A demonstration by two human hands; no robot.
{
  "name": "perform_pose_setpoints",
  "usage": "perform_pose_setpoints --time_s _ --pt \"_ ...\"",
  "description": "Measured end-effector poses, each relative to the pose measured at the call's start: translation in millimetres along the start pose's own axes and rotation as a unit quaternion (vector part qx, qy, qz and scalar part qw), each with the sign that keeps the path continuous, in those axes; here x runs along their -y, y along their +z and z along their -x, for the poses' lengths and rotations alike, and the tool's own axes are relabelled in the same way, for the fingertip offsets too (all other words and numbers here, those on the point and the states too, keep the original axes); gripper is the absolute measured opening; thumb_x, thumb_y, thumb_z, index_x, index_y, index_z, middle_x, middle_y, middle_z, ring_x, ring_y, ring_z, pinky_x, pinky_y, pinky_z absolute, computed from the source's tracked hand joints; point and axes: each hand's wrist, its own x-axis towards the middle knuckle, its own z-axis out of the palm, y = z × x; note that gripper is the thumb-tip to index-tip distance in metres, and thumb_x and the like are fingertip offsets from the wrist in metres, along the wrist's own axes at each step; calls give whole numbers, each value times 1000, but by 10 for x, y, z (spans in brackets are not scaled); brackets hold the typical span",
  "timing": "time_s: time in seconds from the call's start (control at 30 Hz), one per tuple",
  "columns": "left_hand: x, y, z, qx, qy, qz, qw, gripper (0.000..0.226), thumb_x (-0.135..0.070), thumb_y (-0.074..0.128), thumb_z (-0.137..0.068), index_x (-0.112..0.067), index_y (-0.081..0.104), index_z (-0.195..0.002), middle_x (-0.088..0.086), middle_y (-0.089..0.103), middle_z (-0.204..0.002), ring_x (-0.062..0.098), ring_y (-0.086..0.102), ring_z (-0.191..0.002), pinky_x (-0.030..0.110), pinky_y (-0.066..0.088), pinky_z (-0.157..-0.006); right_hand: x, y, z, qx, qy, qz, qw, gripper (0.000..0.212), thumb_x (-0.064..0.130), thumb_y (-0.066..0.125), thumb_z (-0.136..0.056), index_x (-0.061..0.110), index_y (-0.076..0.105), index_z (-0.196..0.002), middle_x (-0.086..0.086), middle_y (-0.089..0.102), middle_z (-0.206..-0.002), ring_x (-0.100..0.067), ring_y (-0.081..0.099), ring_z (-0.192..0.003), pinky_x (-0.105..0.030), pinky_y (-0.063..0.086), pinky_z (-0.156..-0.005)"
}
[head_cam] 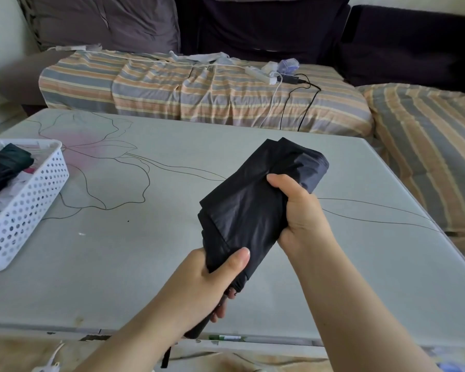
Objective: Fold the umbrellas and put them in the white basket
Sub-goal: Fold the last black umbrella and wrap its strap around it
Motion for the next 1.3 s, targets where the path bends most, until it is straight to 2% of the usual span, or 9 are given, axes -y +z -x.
perform_pose_setpoints --time_s 0.23,0.37,0.47,0.53,0.67,0.77,0.9,1.17,1.3 --pt "147 95 -61 -117 87 -193 970 48 -70 45 -74 -22 46 -65 5 50 -50 13 39 -41 30 35 -47 35 -59 -45 -97 -31 27 994 34 12 77 -76 12 63 -108 -8 74 -94 -24 72 -79 -36 60 -65" --pt "90 16 -118 -39 18 -77 996 64 -79 50 -63 -17 60 -77 3 67 -64 10 63 -54 25 46 -60 45 -47 -62 -88 -36 10 995 33 8 73 -76 11 64 -108 -12 73 -95 -28 71 -81 -40 60 -66" --pt "33 -54 -178 82 -77 105 988 93 -90 52 -51 -15 66 -103 11 74 -92 29 71 -85 41 52 -84 8 -4 -5 -29 -33 -10 999 27 3 67 -81 7 65 -107 -16 73 -97 -31 71 -83 -43 59 -69" --pt "-5 -42 -152 96 -95 172 976 81 -81 55 -58 -18 66 -108 11 74 -96 30 71 -84 40 54 -76 -12 13 36 5 -34 -3 999 23 2 64 -83 5 65 -106 -17 72 -96 -31 71 -83 -43 59 -70" --pt "-35 23 -115 44 -66 169 982 51 -52 46 -87 -7 66 -95 16 72 -81 25 60 -53 29 45 -49 -14 13 62 32 -26 5 999 25 4 65 -84 5 64 -109 -18 73 -99 -32 71 -88 -45 59 -74" --pt "-21 27 -119 -2 -49 132 990 50 -43 41 -96 2 63 -90 18 70 -71 25 56 -47 28 44 -45 61 -28 22 26 -20 22 999 29 12 69 -82 7 66 -111 -14 73 -102 -29 71 -94 -44 58 -81" --pt "40 84 -73 -41 -30 96 994 35 -42 41 -96 -11 56 -97 26 67 -74 25 58 -46 29 45 -45 167 -115 -59 -33 -15 18 999 27 15 71 -81 7 69 -106 -14 73 -101 -27 71 -92 -40 59 -78" --pt "91 196 -67 -125 -37 6 991 48 -49 38 -94 -3 51 -95 17 60 -54 18 55 -37 23 43 -41 91 -157 -161 -152 -56 59 985 19 10 70 -75 14 59 -90 -2 62 -81 -20 60 -72 -27 50 -59" --pt "124 192 -115 -188 24 -129 973 60 -49 37 -93 3 43 -64 19 49 -50 25 47 -38 30 37 -39 24 -187 -216 -134 -45 84 986 18 11 70 -76 14 52 -79 -1 52 -71 -19 51 -67 -22 41 -52"
